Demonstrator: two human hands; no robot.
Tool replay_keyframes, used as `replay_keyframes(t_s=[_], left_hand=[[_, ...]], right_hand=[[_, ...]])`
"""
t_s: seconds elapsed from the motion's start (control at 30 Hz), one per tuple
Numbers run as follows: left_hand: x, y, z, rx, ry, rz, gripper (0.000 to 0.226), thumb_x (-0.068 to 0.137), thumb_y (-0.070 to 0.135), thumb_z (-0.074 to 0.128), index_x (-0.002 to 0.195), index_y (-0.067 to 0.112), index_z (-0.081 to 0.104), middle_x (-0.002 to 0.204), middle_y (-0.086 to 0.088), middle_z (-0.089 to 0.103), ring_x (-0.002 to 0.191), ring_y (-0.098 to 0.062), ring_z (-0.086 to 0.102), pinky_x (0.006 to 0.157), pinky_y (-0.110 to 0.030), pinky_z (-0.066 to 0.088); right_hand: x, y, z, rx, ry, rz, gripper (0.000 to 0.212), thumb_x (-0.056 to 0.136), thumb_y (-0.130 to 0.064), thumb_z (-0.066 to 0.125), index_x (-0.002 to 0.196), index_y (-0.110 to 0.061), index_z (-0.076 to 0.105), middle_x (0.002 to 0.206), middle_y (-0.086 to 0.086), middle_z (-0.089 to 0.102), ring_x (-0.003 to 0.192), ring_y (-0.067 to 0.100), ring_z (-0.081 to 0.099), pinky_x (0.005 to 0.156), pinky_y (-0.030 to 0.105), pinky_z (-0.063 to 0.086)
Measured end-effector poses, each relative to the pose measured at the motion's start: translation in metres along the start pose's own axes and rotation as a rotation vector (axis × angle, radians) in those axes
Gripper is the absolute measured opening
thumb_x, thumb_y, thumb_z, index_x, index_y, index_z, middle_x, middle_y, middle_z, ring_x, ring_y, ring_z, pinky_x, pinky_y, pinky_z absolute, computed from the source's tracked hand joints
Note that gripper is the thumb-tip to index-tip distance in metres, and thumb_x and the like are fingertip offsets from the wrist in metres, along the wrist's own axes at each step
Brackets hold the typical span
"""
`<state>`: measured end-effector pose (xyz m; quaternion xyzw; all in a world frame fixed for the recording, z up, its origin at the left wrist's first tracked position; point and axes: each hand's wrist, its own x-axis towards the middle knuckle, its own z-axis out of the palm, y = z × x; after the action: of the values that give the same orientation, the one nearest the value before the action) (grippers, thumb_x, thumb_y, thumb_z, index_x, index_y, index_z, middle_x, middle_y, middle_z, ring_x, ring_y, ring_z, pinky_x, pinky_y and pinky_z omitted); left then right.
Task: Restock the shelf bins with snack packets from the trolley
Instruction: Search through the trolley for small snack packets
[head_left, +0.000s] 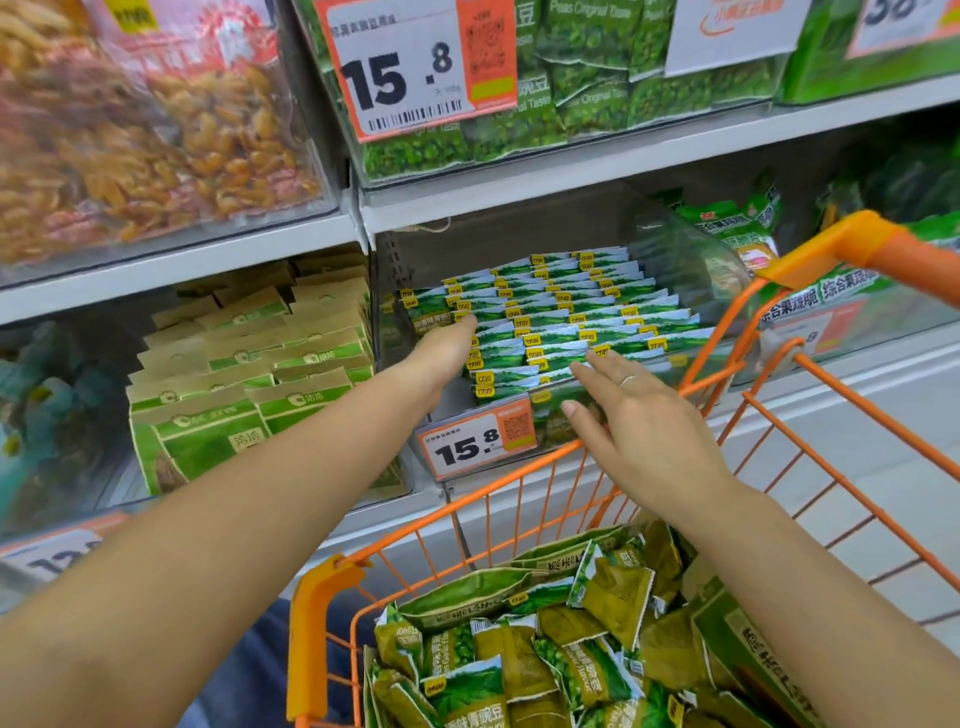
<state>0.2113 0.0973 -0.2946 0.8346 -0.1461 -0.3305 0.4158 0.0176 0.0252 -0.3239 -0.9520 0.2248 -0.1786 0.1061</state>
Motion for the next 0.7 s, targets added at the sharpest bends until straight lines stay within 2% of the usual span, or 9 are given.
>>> replay_keyframes(t_s=[0.17, 0.23, 0.27, 0.33, 0.4, 0.47, 0.53, 0.63, 0.7], left_hand=[[0.001, -0.006, 0.003, -0.002, 0.039, 0.08, 0.063, 0.102, 0.048, 0.031, 0.152, 0.01, 0.021, 0.148, -0.008, 0.04, 0.13, -0.026, 0.043, 0.099, -0.032, 0.035], [-0.004, -0.008, -0.001, -0.03, 0.083, 0.144, 0.065, 0.101, 0.047, 0.037, 0.152, 0.01, 0.022, 0.134, -0.004, 0.052, 0.118, -0.021, 0.051, 0.087, -0.027, 0.037], [-0.011, -0.009, -0.004, -0.006, 0.122, 0.197, 0.063, 0.1, 0.045, 0.039, 0.152, 0.011, 0.024, 0.138, -0.004, 0.049, 0.123, -0.021, 0.049, 0.091, -0.027, 0.036], [-0.041, -0.017, -0.011, 0.099, 0.188, 0.429, 0.054, 0.1, 0.038, 0.044, 0.147, 0.014, 0.033, 0.147, -0.003, 0.042, 0.134, -0.019, 0.04, 0.104, -0.028, 0.032], [-0.083, -0.036, -0.018, 0.163, 0.173, 0.872, 0.037, 0.099, 0.027, 0.048, 0.134, 0.018, 0.051, 0.132, 0.004, 0.057, 0.123, -0.008, 0.05, 0.104, -0.025, 0.038], [-0.112, -0.064, -0.022, 0.34, 0.015, 1.115, 0.026, 0.096, 0.027, 0.047, 0.113, 0.021, 0.064, 0.1, 0.015, 0.067, 0.097, -0.002, 0.062, 0.087, -0.022, 0.047], [-0.121, -0.092, -0.02, 0.583, -0.131, 1.147, 0.03, 0.092, 0.034, 0.042, 0.101, 0.025, 0.069, 0.079, 0.015, 0.068, 0.076, -0.012, 0.064, 0.076, -0.029, 0.05], [-0.116, -0.119, -0.009, 0.795, -0.173, 1.284, 0.03, 0.091, 0.03, 0.043, 0.097, 0.023, 0.072, 0.067, 0.007, 0.069, 0.06, -0.017, 0.061, 0.073, -0.03, 0.048], [-0.114, -0.126, -0.004, 0.822, -0.185, 1.268, 0.031, 0.092, 0.03, 0.041, 0.1, 0.026, 0.07, 0.068, 0.007, 0.07, 0.06, -0.015, 0.064, 0.057, -0.027, 0.048]], right_hand=[[-0.001, 0.0, -0.004, 0.011, -0.083, -0.033, 0.065, 0.095, -0.051, 0.023, 0.149, -0.014, 0.032, 0.155, 0.008, 0.029, 0.146, 0.02, 0.019, 0.116, 0.027, 0.01], [-0.004, 0.0, -0.01, 0.017, -0.116, -0.048, 0.056, 0.101, -0.045, 0.033, 0.149, -0.015, 0.033, 0.157, 0.006, 0.026, 0.146, 0.02, 0.019, 0.116, 0.031, 0.016], [-0.008, -0.001, -0.012, 0.026, -0.098, -0.069, 0.05, 0.101, -0.039, 0.04, 0.145, -0.015, 0.04, 0.154, 0.007, 0.033, 0.142, 0.022, 0.028, 0.112, 0.036, 0.027], [-0.023, -0.008, -0.018, 0.037, 0.054, -0.211, 0.032, 0.098, -0.028, 0.046, 0.121, -0.014, 0.062, 0.125, 0.007, 0.061, 0.113, 0.027, 0.058, 0.083, 0.041, 0.052], [-0.042, -0.017, -0.024, 0.014, 0.132, -0.351, 0.026, 0.093, -0.028, 0.042, 0.096, -0.016, 0.065, 0.085, 0.0, 0.066, 0.076, 0.023, 0.064, 0.056, 0.032, 0.049], [-0.059, -0.028, -0.024, -0.104, -0.088, -0.389, 0.031, 0.092, -0.036, 0.035, 0.094, -0.021, 0.062, 0.074, -0.004, 0.064, 0.067, 0.021, 0.064, 0.054, 0.028, 0.041], [-0.07, -0.036, -0.018, -0.272, -0.506, -0.307, 0.035, 0.096, -0.043, 0.033, 0.105, -0.022, 0.06, 0.089, -0.002, 0.067, 0.083, 0.023, 0.065, 0.063, 0.029, 0.044], [-0.077, -0.041, 0.003, -0.408, -0.952, -0.212, 0.044, 0.096, -0.053, 0.042, 0.096, -0.012, 0.057, 0.081, 0.002, 0.057, 0.085, 0.025, 0.057, 0.072, 0.035, 0.051], [-0.082, -0.047, 0.016, -0.45, -1.072, -0.18, 0.053, 0.093, -0.061, 0.041, 0.081, -0.011, 0.051, 0.07, 0.0, 0.045, 0.079, 0.024, 0.053, 0.067, 0.034, 0.047]])
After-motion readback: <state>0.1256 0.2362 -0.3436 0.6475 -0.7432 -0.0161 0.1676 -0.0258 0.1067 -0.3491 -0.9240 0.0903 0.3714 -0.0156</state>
